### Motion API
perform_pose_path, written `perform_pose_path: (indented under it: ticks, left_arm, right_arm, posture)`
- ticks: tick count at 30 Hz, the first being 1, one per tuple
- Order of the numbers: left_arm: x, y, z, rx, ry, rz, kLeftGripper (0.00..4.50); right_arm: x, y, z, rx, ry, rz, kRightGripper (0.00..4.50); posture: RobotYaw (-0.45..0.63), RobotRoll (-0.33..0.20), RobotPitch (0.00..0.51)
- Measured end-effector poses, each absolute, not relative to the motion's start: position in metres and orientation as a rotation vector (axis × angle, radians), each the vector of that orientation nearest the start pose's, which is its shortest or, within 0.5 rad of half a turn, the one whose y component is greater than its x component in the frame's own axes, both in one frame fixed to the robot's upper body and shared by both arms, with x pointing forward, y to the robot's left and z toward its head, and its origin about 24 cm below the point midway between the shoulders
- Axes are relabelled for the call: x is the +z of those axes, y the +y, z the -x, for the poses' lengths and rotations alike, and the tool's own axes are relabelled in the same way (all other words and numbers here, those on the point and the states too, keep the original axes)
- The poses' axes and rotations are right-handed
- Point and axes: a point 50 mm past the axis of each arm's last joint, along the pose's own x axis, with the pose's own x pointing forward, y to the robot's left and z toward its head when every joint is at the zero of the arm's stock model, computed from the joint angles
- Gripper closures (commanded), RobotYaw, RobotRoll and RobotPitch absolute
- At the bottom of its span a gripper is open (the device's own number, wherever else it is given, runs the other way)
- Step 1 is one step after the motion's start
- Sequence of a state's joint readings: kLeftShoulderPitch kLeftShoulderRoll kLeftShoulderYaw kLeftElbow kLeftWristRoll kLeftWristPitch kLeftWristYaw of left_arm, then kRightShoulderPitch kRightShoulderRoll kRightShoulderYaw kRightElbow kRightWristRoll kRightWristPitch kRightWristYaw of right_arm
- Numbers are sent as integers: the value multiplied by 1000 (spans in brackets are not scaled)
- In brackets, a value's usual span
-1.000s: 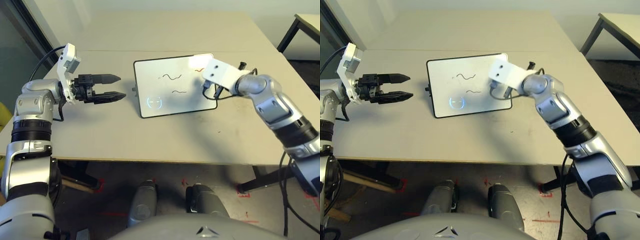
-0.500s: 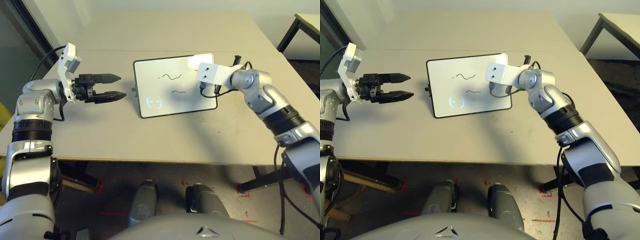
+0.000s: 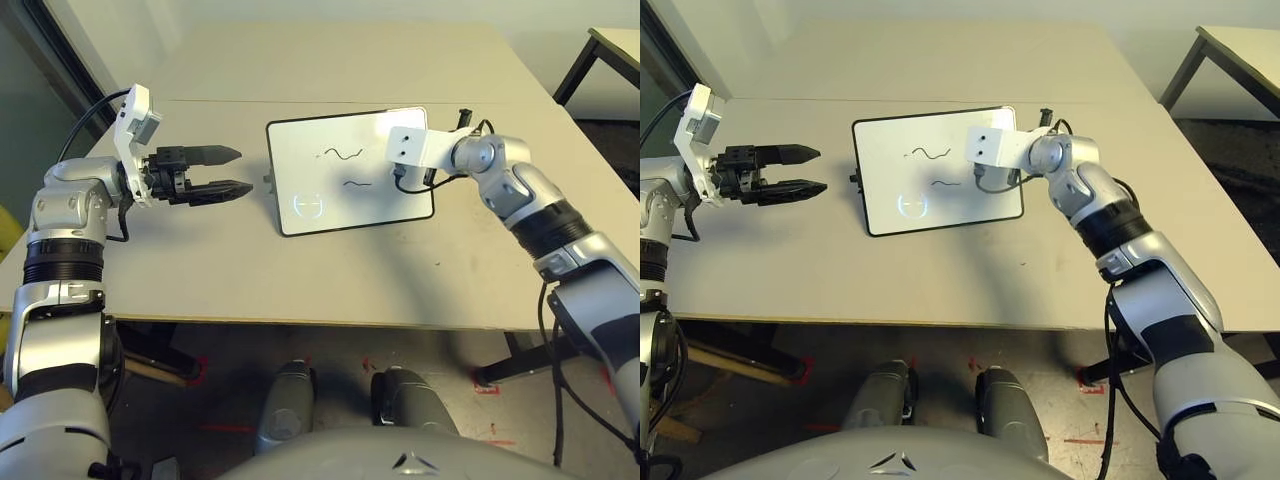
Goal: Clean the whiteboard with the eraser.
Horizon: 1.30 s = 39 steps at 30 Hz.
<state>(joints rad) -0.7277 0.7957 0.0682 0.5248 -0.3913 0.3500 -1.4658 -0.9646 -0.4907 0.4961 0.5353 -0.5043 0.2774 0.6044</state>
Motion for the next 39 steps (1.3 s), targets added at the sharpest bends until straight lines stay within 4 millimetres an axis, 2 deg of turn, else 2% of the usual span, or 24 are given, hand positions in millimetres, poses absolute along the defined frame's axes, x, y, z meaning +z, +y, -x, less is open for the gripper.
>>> perform_pose_path:
  ticks: [4,14,23,35,39]
  left_arm:
    - [193,269,-320,-1144,173,-152,0]
    - [191,270,-318,-1134,176,-147,0]
    - [191,269,-316,-1138,175,-146,0]
    - [192,268,-317,-1136,167,-150,0]
    - [193,268,-318,-1136,163,-151,0]
  right_arm:
    - [170,-137,-391,537,208,1290,4196]
    - [174,-109,-393,595,143,1297,4196]
    - [173,-107,-394,597,137,1329,4196]
    - [174,-161,-394,500,252,1393,4196]
    - [170,-170,-392,491,280,1385,4196]
  posture:
    - [298,0,26]
    - [314,0,31]
    - [305,0,32]
    - [284,0,27]
    - [283,0,25]
